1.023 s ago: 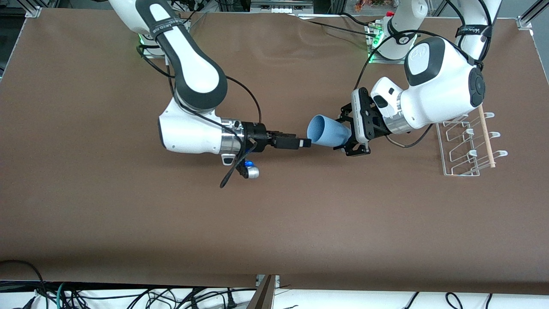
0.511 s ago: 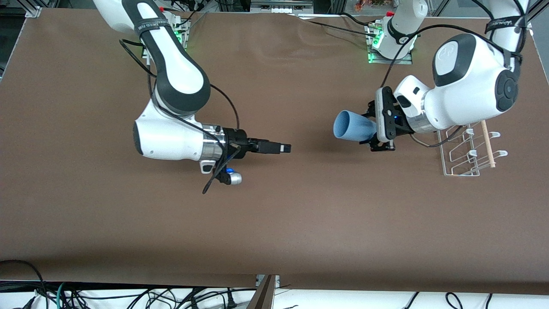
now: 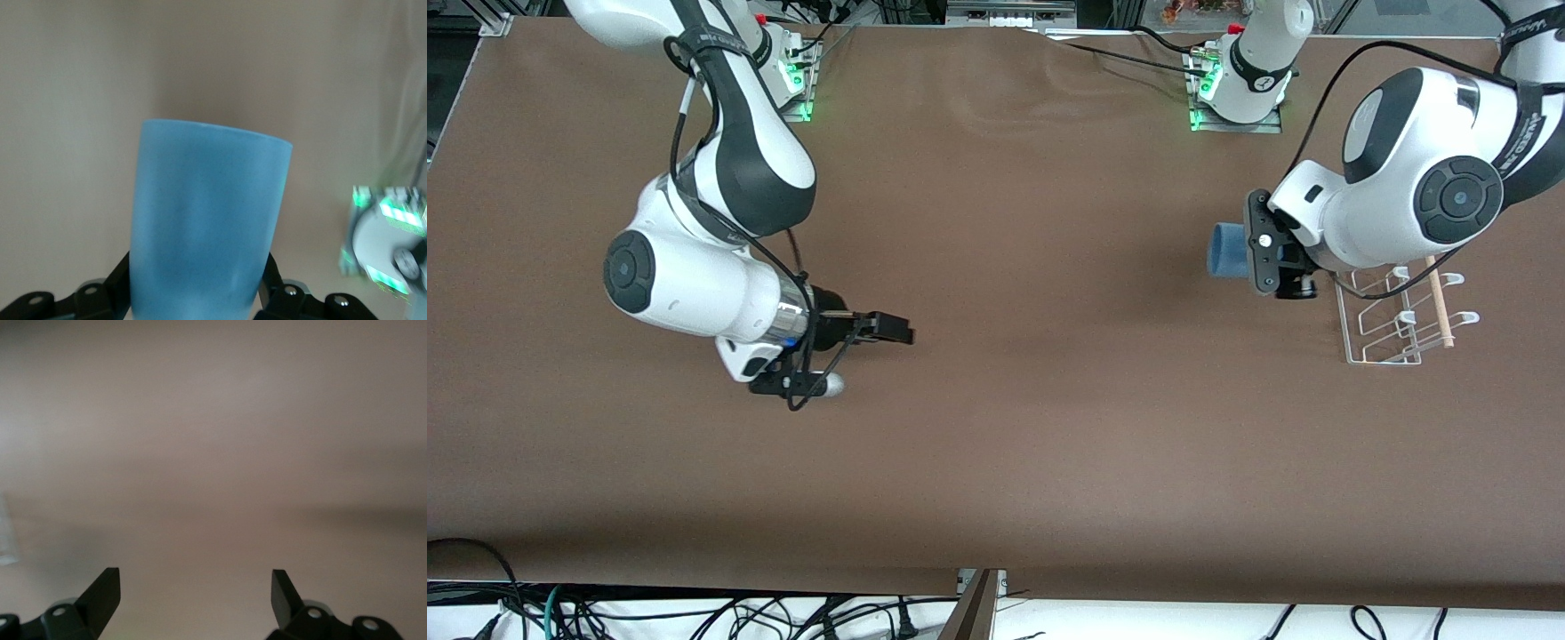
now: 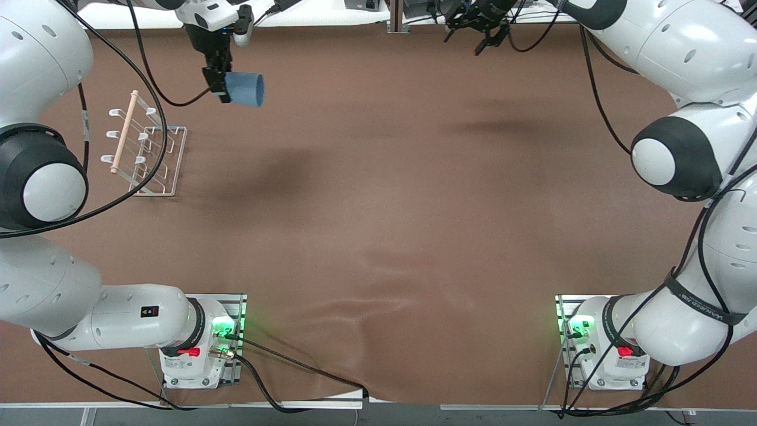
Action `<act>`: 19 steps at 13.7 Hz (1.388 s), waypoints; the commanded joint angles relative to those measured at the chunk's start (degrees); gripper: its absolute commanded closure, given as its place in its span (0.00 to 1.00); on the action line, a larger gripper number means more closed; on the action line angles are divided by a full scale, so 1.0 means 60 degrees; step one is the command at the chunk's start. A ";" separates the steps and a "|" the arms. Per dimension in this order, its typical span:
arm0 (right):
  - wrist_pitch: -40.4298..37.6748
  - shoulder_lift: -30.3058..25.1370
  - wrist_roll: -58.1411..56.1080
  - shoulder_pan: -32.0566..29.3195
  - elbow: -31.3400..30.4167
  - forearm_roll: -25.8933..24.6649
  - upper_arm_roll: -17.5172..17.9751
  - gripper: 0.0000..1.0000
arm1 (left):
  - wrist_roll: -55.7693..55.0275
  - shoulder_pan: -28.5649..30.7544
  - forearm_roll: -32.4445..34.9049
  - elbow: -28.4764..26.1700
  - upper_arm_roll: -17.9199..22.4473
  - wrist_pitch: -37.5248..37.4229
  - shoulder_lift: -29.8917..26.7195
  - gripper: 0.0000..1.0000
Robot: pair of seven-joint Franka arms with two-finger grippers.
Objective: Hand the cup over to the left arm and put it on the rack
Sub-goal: 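Open the right gripper and withdraw it while the left gripper pulls the cup, then carry the cup with the left gripper above the wire rack while the right gripper retracts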
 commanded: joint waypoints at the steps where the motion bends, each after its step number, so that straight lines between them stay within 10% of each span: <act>1: -0.0129 -0.1039 -0.0072 -0.0361 -0.1142 -0.1972 0.0068 0.00 | -0.0536 -0.0036 0.1811 0.0385 -0.0053 -0.1069 0.0176 0.93; 10: -0.1301 -0.3074 -0.0408 -0.2075 -0.1655 -0.4643 0.0082 0.00 | -0.2732 -0.0329 0.7409 0.0034 -0.0097 -0.2886 0.2020 1.00; 19: -0.2253 -0.4556 -0.1794 -0.3745 -0.2653 -0.4763 0.0975 0.00 | -0.6454 -0.0623 1.0107 -0.3145 -0.0258 -0.3255 0.1553 1.00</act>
